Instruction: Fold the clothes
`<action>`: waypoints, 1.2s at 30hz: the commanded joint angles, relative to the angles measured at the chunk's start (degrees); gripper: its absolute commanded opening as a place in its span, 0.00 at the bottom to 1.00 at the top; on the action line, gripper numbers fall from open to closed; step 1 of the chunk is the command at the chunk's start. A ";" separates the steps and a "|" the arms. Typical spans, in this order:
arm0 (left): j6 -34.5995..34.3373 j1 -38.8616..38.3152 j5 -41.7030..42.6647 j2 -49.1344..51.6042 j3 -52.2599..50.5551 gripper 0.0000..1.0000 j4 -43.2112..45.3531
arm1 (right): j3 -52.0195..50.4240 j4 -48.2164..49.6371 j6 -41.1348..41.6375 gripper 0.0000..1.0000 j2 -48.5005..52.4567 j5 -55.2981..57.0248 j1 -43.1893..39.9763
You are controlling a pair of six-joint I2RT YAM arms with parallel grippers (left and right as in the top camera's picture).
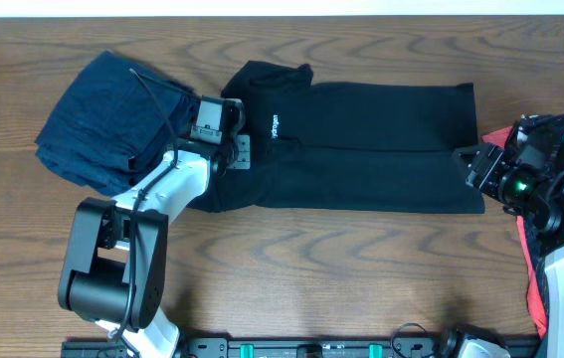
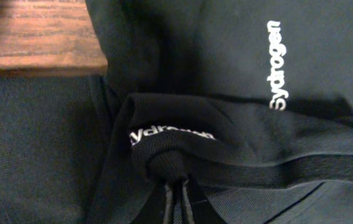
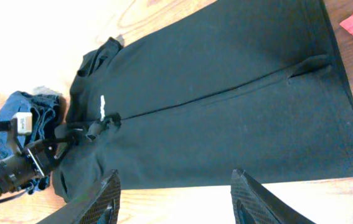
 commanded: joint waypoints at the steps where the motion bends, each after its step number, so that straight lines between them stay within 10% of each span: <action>1: 0.96 0.20 0.02 -2.19 2.71 0.06 1.46 | 0.26 0.02 0.37 0.55 0.09 -0.02 0.42; 18: 0.94 0.24 4.00 -2.95 4.09 0.26 3.74 | 0.26 -0.96 0.37 0.59 0.09 3.82 0.42; 25: 0.94 -0.68 9.01 -1.97 3.34 0.06 -10.64 | 0.26 -2.69 0.11 0.61 0.15 6.91 0.42; 36: 2.03 -2.01 8.74 8.39 1.77 0.06 -0.52 | 0.26 -2.82 0.17 0.62 0.76 7.02 0.42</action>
